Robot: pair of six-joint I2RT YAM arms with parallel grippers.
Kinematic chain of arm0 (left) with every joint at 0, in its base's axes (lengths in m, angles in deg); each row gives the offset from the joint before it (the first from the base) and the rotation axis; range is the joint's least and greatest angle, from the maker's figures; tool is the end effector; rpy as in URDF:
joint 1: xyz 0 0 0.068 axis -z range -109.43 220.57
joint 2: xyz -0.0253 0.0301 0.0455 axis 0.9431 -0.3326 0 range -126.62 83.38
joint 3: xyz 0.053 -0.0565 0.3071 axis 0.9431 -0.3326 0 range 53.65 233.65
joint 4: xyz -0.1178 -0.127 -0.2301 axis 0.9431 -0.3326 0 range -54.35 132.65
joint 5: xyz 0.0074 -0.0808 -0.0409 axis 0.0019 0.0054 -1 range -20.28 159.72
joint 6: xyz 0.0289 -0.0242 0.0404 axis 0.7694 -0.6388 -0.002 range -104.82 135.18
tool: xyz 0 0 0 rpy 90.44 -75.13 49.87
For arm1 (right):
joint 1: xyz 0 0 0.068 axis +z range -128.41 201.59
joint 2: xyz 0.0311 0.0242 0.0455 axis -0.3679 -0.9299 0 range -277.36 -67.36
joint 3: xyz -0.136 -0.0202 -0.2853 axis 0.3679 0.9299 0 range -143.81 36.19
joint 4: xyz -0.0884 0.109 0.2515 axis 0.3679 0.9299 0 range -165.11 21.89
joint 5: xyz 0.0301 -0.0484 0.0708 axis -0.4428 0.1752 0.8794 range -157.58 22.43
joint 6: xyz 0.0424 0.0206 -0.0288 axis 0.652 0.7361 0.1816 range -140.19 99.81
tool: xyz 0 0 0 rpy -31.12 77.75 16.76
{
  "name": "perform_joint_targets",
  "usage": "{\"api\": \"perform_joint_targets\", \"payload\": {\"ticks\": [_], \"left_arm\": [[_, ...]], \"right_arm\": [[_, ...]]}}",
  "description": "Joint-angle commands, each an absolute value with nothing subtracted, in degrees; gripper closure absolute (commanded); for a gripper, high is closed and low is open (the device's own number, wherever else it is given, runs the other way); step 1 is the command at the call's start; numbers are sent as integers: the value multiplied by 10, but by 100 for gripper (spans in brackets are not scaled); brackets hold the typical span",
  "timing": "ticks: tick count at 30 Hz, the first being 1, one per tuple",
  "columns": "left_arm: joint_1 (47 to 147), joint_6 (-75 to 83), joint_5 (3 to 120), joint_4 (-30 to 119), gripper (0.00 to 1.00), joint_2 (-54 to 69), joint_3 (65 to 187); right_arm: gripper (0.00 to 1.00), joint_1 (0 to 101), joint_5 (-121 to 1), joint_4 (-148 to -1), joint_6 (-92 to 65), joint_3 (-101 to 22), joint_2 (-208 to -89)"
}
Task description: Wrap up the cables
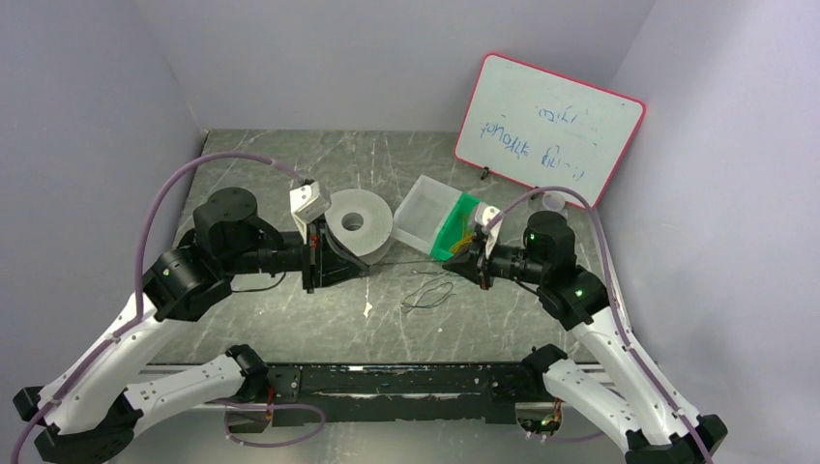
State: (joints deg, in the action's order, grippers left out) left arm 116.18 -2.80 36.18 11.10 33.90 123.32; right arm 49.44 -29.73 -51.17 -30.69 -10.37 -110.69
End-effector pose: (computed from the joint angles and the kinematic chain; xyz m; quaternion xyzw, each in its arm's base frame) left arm 0.0957 -0.1274 0.4784 0.3544 0.6756 -0.5094 0.3981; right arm 0.1319 0.0959 0.3642 -0.4298 0.6745 0.3449 0.4913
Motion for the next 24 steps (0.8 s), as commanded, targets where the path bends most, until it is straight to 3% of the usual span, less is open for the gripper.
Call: {"api": "perform_joint_targets", "payload": {"ticks": [1, 5, 12, 17, 24], "left_arm": [[1165, 17, 315, 14, 93, 355, 1279], [1166, 36, 314, -31, 93, 351, 1289], [1165, 45, 286, -37, 93, 337, 1273], [1165, 45, 280, -31, 93, 329, 1264], [1166, 44, 274, -21, 93, 319, 1263]], "right_arm": [[100, 494, -223, -475, -438, -82, -1089], [99, 494, -196, -458, -482, -81, -1087], [65, 494, -190, -489, -461, -121, -1085], [55, 494, -143, -502, -443, -165, -1090], [50, 494, -79, -606, -311, -187, -1114]]}}
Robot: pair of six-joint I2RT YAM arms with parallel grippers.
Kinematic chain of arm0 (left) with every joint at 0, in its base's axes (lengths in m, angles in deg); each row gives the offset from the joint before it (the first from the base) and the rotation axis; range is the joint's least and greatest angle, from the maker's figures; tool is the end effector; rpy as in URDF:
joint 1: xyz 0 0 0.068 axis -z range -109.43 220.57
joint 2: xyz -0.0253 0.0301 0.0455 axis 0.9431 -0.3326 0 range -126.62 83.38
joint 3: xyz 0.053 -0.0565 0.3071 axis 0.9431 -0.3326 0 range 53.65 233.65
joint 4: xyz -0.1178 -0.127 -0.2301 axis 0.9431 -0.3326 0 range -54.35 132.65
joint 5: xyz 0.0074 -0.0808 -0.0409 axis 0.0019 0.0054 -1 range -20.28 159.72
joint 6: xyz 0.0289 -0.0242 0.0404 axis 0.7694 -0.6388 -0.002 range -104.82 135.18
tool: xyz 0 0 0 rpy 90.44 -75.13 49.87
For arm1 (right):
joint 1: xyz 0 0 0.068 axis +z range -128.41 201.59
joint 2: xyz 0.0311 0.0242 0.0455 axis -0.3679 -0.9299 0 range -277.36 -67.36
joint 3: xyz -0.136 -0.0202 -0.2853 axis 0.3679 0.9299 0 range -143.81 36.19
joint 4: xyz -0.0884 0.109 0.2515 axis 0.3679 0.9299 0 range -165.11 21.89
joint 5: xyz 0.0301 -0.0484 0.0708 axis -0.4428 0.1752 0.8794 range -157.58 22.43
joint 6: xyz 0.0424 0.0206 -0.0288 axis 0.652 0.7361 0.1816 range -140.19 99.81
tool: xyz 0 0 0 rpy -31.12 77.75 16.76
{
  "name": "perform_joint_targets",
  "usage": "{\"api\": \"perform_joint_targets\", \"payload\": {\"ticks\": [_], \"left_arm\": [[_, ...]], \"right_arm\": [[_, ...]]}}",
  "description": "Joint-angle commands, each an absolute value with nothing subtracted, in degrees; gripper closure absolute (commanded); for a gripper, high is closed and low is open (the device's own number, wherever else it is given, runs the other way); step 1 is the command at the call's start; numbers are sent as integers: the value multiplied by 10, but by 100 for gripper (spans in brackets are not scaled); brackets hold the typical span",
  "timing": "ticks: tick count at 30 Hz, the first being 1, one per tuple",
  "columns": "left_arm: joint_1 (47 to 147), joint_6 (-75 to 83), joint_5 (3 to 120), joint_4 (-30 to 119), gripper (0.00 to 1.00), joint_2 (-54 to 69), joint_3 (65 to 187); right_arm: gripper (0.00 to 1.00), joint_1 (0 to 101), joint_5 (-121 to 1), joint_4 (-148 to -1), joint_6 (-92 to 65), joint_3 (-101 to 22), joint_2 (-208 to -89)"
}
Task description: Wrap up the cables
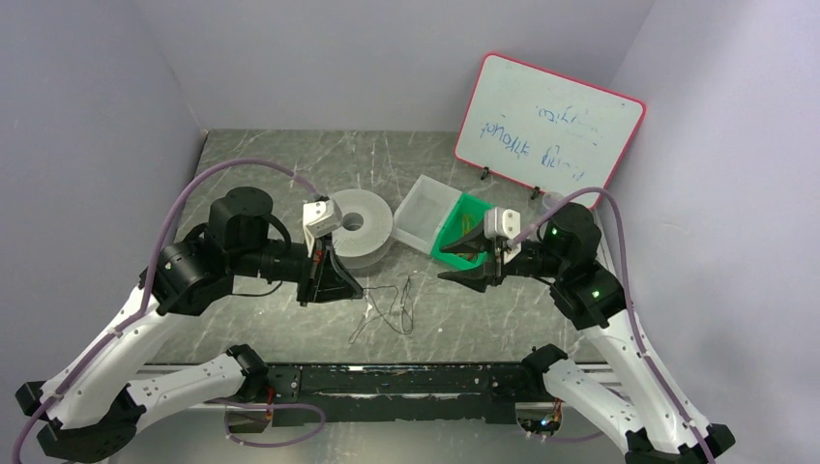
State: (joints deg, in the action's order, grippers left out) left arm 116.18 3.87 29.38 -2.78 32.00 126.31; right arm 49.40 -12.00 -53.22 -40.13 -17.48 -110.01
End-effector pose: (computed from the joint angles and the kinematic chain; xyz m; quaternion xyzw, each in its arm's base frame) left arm 0.0899 -0.1266 0.4681 0.4114 0.6976 -0.4976 0.3107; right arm 0.1118 0.0941 0.4161 -0.5476 0.5035 0.3972 0.5375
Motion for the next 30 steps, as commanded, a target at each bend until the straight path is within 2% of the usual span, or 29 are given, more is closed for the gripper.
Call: {"api": "perform_joint_targets", "payload": {"ticks": [1, 12, 22, 30], "left_arm": [[1165, 43, 274, -19, 93, 319, 1264], [1166, 35, 275, -10, 93, 310, 1274], [1166, 31, 273, 0, 93, 296, 1284], [1166, 30, 273, 6, 93, 292, 1286]], "right_arm": [[50, 494, -77, -622, -297, -187, -1118], [51, 522, -58, -740, -174, -151, -1161], [52, 616, -103, -687, -248, -147, -1213], [51, 635, -135, -686, -271, -127, -1253]]}}
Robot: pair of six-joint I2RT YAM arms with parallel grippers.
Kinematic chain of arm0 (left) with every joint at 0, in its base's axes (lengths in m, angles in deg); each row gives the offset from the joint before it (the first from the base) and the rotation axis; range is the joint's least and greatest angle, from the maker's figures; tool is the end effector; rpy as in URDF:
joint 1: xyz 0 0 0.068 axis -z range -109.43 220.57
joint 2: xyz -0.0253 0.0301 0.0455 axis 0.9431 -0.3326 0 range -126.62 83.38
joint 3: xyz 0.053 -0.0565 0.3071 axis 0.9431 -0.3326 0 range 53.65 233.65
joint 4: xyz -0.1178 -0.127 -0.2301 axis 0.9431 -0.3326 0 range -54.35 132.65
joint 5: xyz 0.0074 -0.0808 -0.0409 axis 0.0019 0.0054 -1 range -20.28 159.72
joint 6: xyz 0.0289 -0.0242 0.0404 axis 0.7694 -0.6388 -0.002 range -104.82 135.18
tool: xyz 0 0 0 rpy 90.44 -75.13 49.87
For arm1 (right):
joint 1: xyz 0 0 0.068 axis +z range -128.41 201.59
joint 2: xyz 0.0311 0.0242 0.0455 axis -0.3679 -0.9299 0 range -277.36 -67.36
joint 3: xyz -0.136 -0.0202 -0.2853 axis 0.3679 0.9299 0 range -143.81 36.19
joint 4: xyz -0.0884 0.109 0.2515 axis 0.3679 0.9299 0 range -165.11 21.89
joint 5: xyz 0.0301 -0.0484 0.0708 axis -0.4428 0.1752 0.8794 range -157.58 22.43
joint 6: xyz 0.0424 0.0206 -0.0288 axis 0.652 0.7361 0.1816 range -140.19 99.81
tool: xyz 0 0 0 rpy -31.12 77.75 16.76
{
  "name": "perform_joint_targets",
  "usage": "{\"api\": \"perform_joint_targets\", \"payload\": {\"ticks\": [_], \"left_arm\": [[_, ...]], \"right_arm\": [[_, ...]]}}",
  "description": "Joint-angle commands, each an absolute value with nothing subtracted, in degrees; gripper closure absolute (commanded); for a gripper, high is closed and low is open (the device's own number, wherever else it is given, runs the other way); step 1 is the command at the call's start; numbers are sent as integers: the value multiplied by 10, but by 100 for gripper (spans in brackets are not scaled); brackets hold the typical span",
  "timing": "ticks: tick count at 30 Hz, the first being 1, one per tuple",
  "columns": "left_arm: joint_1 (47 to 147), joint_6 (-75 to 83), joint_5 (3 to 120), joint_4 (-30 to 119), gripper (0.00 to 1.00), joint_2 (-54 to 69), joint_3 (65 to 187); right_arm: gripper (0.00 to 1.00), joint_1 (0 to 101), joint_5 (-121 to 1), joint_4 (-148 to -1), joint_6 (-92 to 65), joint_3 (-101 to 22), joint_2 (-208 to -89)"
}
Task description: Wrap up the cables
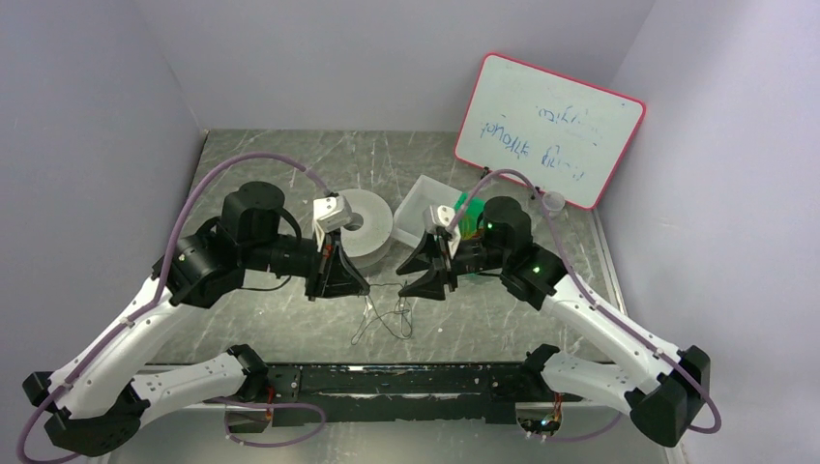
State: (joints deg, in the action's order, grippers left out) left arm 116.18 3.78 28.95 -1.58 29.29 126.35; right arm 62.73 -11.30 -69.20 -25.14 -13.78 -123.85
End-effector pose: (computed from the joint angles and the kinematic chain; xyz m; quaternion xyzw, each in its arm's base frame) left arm 0.1019 -0.1391 0.4637 0.4107 0.7036 -0.4974 0.2982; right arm 0.1452 0.1684 0.3794 -0.5409 0.5169 0.5210 0.4108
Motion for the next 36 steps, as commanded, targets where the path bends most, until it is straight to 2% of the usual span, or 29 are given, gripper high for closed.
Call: {"api": "perform_joint_targets", "payload": {"ticks": [1, 6, 10, 12, 15, 16, 25, 29, 33, 36], "left_arm": [[1165, 31, 274, 5, 93, 291, 1288], [1166, 35, 274, -1, 93, 287, 1293], [1166, 35, 274, -1, 93, 287, 1295], [1166, 35, 274, 0, 93, 286, 1296], [1166, 35, 274, 0, 93, 286, 1293], [1166, 34, 275, 0, 93, 286, 1291], [1166, 31, 311, -8, 92, 294, 1284], [1165, 31, 362, -18, 72, 298, 1284], [1165, 29, 427, -17, 45, 314, 1286], [1166, 29, 484, -20, 38, 325, 1295]], "right_arm": [[51, 636, -136, -686, -273, -124, -1256], [55, 641, -135, -703, -266, -105, -1264], [63, 643, -136, -711, -260, -94, -1266], [71, 642, -139, -705, -262, -95, -1266], [95, 642, -147, -703, -263, -98, -1261], [100, 642, -150, -704, -263, -97, -1257], [100, 641, -240, -714, -248, -86, -1180], [100, 642, -295, -676, -264, -103, -1151], [100, 642, -356, -619, -287, -134, -1128], [100, 642, -435, -546, -308, -177, -1124]]}}
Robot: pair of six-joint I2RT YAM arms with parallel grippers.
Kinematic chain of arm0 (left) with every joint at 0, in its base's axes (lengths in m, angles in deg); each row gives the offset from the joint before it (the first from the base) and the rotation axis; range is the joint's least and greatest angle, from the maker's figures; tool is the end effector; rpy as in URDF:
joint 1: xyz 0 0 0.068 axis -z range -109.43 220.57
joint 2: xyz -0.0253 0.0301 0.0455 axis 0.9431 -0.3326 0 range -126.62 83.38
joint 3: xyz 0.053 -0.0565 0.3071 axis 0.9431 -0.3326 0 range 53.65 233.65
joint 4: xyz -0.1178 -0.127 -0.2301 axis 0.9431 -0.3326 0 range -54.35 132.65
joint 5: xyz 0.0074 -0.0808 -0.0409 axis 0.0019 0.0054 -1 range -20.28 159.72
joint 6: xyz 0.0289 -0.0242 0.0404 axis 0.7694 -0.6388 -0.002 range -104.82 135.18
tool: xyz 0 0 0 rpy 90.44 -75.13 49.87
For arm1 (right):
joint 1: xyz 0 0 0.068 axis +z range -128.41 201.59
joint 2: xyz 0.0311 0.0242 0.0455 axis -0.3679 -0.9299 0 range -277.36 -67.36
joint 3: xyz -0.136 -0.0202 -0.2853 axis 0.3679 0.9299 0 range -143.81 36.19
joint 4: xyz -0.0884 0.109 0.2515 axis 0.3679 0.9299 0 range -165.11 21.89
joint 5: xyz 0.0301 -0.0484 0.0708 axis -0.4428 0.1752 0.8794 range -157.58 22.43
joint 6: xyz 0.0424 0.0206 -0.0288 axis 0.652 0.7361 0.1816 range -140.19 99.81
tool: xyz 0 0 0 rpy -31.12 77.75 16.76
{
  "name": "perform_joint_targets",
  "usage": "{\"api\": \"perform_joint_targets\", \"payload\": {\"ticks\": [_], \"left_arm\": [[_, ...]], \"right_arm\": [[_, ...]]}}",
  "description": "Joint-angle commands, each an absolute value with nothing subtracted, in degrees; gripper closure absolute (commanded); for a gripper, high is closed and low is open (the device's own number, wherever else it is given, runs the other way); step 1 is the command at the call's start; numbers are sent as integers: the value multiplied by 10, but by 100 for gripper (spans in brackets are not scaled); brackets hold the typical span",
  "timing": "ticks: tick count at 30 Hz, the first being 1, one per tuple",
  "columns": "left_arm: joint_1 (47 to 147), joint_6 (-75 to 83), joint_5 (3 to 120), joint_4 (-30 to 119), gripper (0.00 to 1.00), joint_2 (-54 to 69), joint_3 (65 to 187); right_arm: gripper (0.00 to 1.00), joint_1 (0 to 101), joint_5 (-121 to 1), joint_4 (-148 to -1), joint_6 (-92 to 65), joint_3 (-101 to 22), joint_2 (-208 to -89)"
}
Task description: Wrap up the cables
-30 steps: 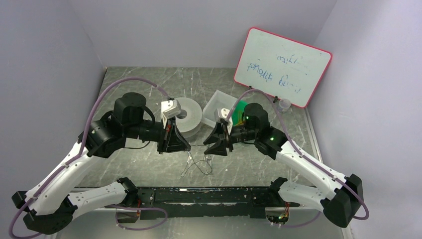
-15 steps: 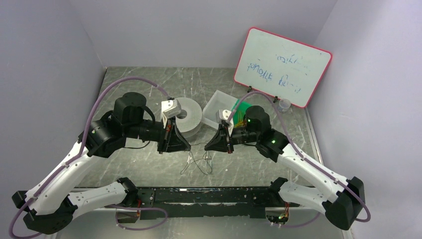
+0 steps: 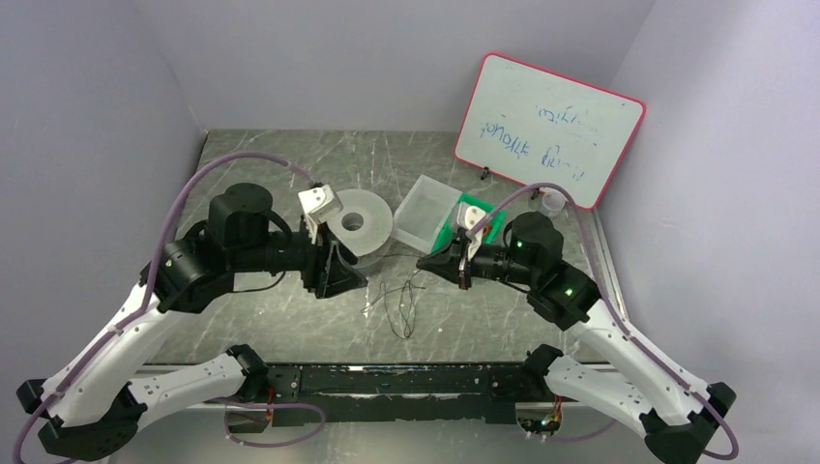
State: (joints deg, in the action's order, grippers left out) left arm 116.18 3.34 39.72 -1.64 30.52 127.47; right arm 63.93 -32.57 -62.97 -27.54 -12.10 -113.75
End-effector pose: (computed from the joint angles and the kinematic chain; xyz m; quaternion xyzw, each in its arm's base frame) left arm 0.1018 -0.1308 0.4715 0.3705 0.7309 -0.4447 0.3616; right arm 0.1191 0.1378 0.3877 -0.4825 0.5831 0.4039 0.5138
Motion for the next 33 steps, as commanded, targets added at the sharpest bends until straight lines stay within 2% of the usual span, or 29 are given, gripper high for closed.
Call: {"api": "perform_joint_targets", "payload": {"ticks": [1, 7, 16, 33], "left_arm": [[1166, 28, 508, -22, 37, 328, 1299], [1166, 29, 625, -35, 33, 339, 1311], [1166, 29, 688, -15, 27, 310, 1288], [1177, 62, 849, 42, 23, 184, 1175]], "right_arm": [[100, 642, -463, -521, -316, -188, -1125], [100, 642, -608, -414, -341, -265, -1133], [100, 642, -759, -333, -300, -312, -1155], [100, 639, -872, -282, -117, -283, -1178]]}}
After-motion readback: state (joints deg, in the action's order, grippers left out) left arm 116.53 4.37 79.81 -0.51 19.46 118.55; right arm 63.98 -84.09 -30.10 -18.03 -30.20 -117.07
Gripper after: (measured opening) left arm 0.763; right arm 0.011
